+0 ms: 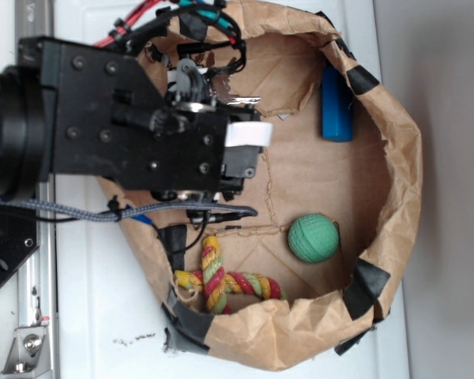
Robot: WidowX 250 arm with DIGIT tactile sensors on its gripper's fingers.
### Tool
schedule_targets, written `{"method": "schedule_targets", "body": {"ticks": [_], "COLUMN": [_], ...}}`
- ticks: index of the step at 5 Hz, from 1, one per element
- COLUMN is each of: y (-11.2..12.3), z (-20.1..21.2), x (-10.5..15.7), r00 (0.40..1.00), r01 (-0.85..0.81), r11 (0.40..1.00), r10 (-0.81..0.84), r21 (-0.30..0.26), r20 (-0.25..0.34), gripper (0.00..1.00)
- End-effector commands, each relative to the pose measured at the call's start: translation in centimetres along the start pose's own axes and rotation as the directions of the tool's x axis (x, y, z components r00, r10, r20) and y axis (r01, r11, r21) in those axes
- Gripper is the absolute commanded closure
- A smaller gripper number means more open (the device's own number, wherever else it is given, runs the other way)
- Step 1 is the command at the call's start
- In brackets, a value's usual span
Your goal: Grab the silver keys.
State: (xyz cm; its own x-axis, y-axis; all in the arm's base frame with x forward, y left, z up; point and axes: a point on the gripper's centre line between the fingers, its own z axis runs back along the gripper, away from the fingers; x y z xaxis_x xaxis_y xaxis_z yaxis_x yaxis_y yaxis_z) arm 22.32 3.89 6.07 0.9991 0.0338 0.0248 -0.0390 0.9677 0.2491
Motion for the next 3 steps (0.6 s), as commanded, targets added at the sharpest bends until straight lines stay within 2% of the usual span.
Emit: {"method": "schedule_targets", "body": {"ticks": [1,2,3], "y": [0.8,1.5,1.6], "z": [0.4,0.0,-0.7], "x": [1.0,1.6,2.2], "r00": [1.000,1.000,1.000], "r01": [0.006,0.000,-0.016], "r11": [1.000,1.000,1.000], "r10": [-0.006,0.001,0.016], "r21": [0.012,0.017,0.007], "r20": [-0.004,-0.023,-0.012], "gripper": [0.00,0.00,0.00]}}
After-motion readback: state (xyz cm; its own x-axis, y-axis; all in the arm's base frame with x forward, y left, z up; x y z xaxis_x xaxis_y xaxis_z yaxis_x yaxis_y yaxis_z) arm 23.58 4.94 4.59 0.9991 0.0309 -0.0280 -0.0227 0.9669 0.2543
